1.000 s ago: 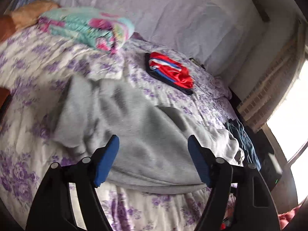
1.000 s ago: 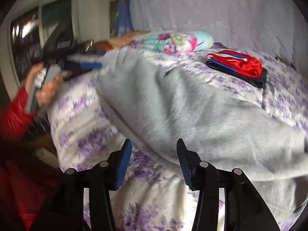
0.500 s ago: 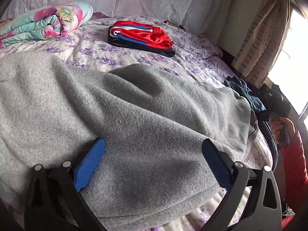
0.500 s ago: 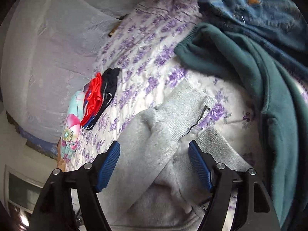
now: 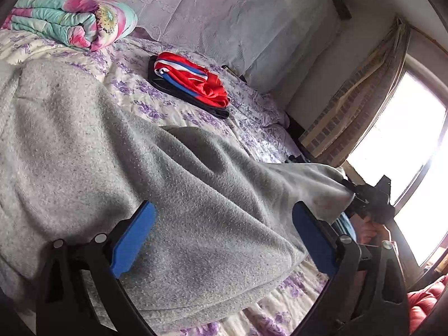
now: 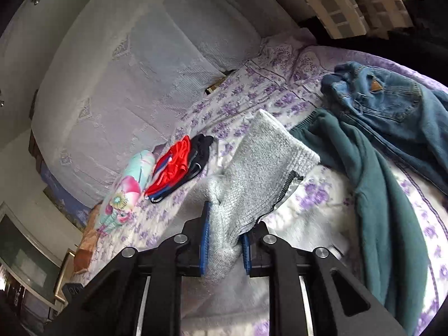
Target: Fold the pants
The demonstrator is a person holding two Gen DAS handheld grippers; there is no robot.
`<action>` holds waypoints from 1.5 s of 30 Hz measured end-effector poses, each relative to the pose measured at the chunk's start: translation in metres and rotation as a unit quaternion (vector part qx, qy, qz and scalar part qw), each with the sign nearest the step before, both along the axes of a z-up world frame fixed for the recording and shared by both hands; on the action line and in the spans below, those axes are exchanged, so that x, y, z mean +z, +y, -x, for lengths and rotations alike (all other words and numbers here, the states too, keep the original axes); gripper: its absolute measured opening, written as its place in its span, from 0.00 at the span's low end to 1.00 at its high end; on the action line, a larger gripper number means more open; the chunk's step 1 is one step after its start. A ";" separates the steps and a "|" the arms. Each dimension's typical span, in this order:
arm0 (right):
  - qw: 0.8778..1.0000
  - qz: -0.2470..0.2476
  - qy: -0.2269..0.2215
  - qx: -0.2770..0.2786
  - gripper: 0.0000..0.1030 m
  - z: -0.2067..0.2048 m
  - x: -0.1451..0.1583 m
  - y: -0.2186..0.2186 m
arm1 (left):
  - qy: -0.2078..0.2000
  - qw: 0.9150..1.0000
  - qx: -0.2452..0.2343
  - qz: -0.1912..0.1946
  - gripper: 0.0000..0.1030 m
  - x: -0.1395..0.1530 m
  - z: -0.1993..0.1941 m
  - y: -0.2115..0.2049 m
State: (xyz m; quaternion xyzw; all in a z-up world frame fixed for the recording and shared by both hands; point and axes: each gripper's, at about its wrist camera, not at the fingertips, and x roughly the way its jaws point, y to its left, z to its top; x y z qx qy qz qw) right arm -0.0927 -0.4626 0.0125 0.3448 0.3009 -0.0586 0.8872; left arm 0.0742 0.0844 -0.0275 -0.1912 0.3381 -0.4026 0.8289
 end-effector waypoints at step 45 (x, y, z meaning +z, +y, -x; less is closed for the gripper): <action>0.997 0.059 -0.049 -0.007 0.68 0.015 -0.008 0.001 | 0.062 0.992 0.088 -0.072 0.89 0.012 -0.011 0.063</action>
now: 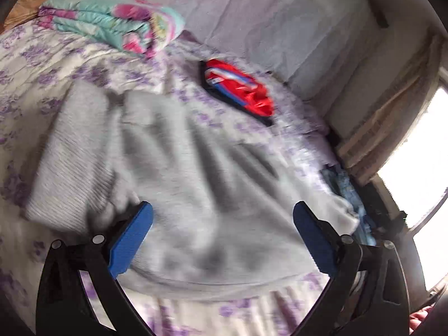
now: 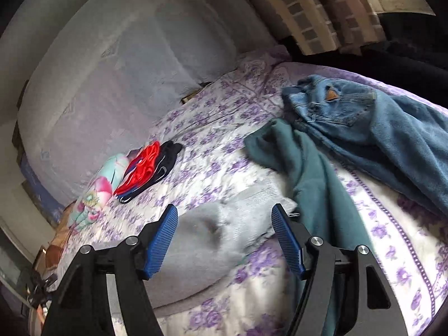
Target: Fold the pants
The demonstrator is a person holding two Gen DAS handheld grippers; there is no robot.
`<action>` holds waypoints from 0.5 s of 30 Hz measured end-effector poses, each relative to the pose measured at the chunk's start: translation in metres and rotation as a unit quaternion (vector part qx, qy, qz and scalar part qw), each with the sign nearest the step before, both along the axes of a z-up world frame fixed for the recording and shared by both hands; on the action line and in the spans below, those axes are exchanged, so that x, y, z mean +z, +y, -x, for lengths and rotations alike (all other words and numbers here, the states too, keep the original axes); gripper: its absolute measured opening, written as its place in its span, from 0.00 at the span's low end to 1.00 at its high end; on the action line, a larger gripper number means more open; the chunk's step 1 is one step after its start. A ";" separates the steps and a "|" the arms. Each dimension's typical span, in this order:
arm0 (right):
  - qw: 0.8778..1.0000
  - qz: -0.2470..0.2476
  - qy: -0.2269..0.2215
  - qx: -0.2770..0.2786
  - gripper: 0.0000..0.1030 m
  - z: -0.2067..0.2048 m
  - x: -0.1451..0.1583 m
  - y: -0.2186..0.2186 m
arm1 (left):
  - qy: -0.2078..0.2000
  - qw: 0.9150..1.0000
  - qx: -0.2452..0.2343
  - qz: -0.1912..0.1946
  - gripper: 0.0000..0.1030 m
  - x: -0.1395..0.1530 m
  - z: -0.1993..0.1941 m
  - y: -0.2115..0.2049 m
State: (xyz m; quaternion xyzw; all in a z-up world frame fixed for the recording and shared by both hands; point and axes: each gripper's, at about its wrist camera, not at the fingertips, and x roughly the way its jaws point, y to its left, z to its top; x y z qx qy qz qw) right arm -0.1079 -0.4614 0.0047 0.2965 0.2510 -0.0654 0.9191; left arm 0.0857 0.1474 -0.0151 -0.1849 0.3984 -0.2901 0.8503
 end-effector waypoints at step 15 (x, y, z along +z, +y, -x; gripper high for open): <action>0.940 0.042 0.016 0.337 0.38 -0.232 0.033 0.260 | -0.054 0.997 0.036 0.043 0.80 0.002 0.044 0.038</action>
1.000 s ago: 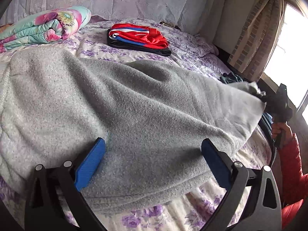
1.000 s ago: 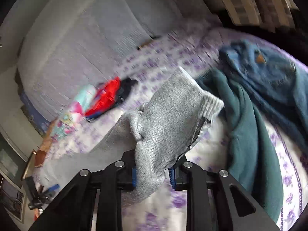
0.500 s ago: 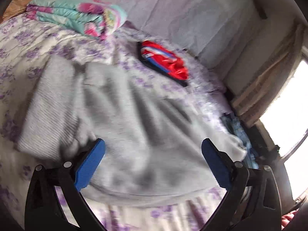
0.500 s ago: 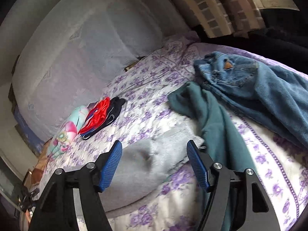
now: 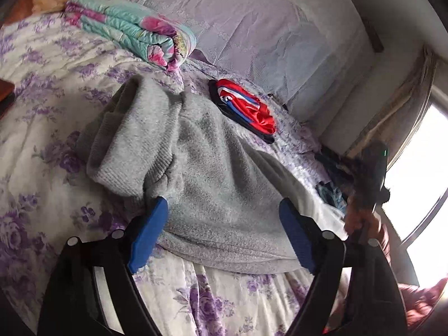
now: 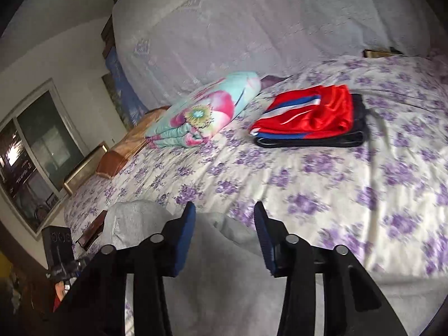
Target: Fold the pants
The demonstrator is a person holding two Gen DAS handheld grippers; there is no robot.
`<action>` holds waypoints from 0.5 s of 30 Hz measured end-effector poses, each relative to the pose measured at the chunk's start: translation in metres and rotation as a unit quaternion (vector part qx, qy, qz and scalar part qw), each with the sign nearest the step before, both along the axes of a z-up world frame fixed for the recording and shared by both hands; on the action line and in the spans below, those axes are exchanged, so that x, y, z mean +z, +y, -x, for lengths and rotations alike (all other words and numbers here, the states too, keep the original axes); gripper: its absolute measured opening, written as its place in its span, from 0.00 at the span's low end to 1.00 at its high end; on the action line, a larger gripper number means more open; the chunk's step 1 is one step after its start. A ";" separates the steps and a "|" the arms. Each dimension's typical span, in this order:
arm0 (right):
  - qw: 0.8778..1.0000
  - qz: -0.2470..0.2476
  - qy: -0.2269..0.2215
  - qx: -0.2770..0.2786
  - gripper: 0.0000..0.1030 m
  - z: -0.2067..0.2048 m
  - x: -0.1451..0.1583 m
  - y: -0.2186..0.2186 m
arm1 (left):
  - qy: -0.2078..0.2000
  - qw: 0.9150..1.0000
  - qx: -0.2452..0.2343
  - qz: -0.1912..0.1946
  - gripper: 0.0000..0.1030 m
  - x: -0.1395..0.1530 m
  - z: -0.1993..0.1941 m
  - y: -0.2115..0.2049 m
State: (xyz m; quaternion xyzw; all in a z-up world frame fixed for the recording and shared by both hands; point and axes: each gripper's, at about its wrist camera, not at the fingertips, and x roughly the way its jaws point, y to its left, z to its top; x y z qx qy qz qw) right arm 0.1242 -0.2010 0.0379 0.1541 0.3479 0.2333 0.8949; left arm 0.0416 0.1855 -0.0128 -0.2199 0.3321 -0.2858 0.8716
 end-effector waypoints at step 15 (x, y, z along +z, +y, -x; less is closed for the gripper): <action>0.997 0.020 0.058 0.054 0.40 -0.004 -0.034 0.034 | -0.078 0.966 0.015 -0.247 0.95 -0.001 0.026 -0.066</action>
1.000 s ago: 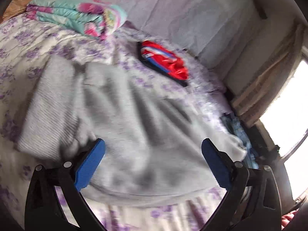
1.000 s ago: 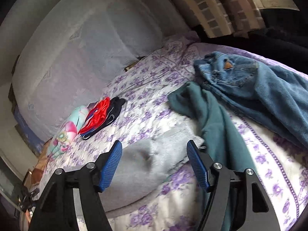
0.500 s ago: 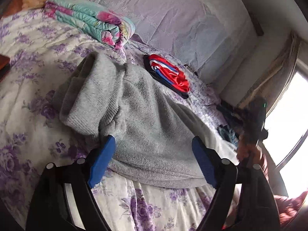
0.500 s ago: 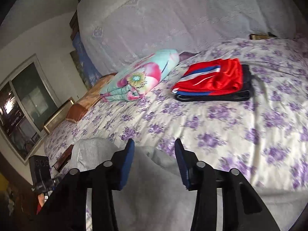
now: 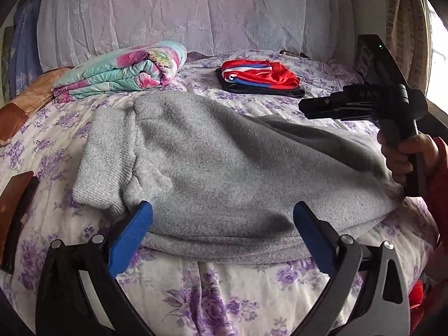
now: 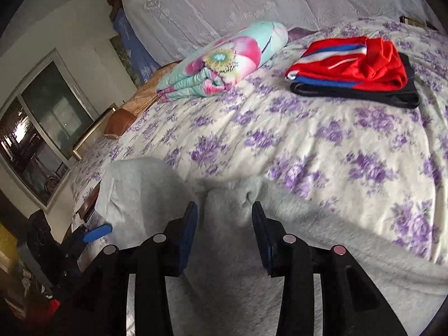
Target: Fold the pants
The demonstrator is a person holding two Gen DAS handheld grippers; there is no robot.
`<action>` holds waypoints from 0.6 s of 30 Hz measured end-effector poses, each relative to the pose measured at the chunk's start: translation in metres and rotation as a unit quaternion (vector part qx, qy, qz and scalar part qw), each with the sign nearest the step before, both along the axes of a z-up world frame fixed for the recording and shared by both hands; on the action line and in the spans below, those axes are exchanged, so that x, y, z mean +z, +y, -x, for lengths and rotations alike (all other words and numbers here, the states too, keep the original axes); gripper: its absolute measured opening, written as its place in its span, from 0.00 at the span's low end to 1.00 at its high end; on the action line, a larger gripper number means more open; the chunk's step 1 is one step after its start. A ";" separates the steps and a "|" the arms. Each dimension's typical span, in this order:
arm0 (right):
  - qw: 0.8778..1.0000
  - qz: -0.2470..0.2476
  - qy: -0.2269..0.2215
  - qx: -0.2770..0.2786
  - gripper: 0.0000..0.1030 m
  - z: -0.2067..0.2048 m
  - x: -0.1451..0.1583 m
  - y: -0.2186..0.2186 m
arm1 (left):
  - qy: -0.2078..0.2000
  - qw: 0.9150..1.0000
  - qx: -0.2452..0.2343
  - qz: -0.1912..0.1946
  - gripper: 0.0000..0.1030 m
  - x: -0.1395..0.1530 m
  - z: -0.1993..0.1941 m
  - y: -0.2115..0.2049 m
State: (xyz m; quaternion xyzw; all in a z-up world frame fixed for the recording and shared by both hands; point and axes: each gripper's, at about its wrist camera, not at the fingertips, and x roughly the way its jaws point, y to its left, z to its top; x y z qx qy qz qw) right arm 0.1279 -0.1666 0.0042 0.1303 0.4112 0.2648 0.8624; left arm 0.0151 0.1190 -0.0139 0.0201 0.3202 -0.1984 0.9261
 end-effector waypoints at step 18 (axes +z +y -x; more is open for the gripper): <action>0.990 0.116 -0.057 0.056 0.13 0.003 -0.013 0.053 | 0.015 0.999 -0.004 0.043 0.95 0.000 -0.005 0.010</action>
